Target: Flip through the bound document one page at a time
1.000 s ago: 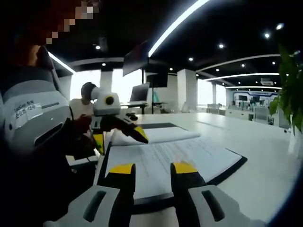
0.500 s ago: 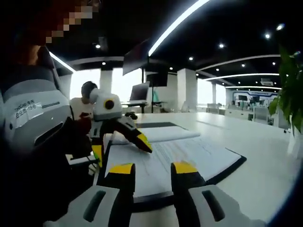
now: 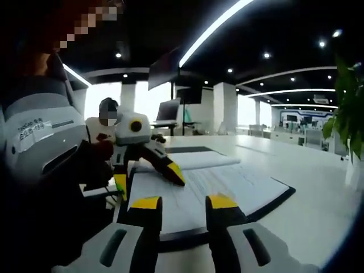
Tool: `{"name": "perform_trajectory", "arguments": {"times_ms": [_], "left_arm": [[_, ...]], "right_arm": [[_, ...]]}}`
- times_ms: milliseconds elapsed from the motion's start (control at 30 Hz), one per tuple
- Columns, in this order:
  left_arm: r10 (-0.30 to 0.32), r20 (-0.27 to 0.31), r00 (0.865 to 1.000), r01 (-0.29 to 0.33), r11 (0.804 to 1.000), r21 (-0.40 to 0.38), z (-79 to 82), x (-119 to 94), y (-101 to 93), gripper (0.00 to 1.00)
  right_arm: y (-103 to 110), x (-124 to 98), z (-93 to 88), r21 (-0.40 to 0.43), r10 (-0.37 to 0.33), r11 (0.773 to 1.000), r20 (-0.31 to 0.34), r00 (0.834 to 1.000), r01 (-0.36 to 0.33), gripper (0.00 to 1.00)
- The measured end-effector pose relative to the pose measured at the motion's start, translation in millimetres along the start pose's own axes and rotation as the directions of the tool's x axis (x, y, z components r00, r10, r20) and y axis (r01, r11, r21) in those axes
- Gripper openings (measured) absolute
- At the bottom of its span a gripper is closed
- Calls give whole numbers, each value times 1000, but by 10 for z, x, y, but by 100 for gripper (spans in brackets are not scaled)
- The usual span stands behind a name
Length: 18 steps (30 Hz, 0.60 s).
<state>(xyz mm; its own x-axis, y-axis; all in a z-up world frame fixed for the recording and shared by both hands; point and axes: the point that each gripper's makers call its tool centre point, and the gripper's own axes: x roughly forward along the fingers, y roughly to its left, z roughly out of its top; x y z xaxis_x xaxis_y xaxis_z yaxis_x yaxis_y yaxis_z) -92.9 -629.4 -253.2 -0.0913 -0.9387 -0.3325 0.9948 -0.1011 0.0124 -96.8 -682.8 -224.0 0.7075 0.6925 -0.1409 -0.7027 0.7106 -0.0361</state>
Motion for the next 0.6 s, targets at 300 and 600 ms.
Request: {"name": "perform_trajectory", "arguments": {"times_ms": [300, 600], "left_arm": [[-8, -1, 1000, 8, 1000, -6, -14, 20, -5, 62], [-9, 6, 1000, 9, 1000, -23, -11, -9, 30, 61]], "right_arm": [[-5, -9, -5, -1, -2, 1000, 0, 1000, 2, 33], [5, -33, -37, -10, 3, 1000, -10, 1000, -3, 34]]}}
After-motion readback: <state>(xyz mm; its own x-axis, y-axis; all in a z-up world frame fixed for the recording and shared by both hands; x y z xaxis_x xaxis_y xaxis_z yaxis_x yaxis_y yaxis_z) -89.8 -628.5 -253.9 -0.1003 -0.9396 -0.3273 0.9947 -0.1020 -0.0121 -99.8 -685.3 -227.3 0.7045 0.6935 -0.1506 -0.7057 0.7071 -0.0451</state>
